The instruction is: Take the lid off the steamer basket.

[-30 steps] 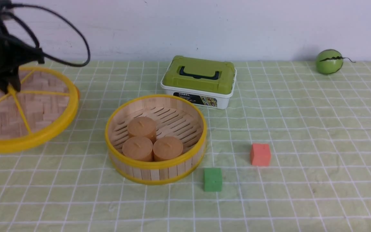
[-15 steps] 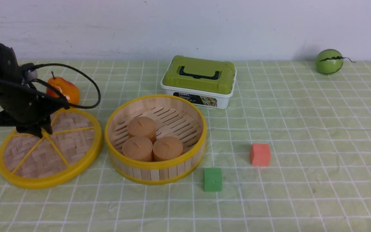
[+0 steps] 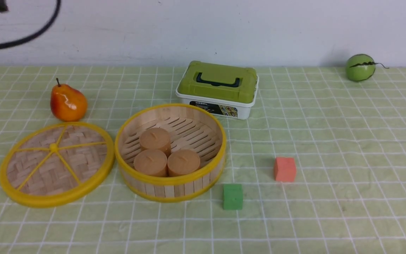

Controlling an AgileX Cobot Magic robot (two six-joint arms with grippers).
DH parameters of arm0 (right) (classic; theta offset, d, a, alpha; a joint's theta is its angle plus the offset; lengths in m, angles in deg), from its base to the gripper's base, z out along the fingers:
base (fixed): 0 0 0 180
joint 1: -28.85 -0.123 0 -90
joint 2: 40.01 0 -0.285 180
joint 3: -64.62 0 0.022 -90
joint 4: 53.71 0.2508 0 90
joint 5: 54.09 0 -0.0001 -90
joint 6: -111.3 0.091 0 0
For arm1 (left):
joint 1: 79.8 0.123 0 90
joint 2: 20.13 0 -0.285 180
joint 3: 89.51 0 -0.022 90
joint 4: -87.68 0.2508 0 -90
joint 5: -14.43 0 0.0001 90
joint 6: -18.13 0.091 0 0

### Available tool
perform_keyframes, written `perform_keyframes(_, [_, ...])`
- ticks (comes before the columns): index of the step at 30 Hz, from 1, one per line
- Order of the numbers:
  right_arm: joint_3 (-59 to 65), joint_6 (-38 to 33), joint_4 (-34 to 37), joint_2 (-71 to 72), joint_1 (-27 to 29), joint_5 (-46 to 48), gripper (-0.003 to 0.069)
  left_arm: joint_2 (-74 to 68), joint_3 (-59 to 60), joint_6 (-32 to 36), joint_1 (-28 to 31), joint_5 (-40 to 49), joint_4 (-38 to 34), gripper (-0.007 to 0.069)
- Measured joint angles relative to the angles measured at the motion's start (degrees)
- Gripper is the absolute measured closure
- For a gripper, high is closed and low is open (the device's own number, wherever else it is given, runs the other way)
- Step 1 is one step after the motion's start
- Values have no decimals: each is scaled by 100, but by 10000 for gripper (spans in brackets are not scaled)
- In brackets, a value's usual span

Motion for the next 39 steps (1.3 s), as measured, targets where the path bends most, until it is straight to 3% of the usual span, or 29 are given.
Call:
perform_keyframes(4, [0, 0, 0, 0, 0, 0, 418, 1482, 770, 319, 0, -373, -176, 633])
perform_keyframes(13, [0, 0, 0, 0, 0, 0, 418, 4512, 4033, 672, 0, -985, -526, 637])
perform_keyframes(17, [0, 0, 0, 0, 0, 0, 418, 5419, 4877, 1244, 0, -1053, -633, 637])
perform_keyframes(19, [0, 0, 0, 0, 0, 0, 418, 6208, 5493, 2161, 0, -1103, -914, 637])
perform_keyframes(22, [0, 0, 0, 0, 0, 0, 418, 6623, 5864, 3041, 0, -1086, -1458, 637])
perform_keyframes(24, [0, 0, 0, 0, 0, 0, 418, 6670, 5940, 3262, 0, -1086, -1631, 637])
perform_keyframes(27, [0, 0, 0, 0, 0, 0, 418, 6670, 6178, 3604, 0, -1080, -2468, 637])
perform_keyframes(31, [0, 0, 0, 0, 0, 0, 418, 6670, 6235, 3659, 0, -1080, -2956, 637])
perform_keyframes(39, [0, 0, 0, 0, 0, 0, 418, 6676, 6243, 3679, -13, -1231, -3058, 637])
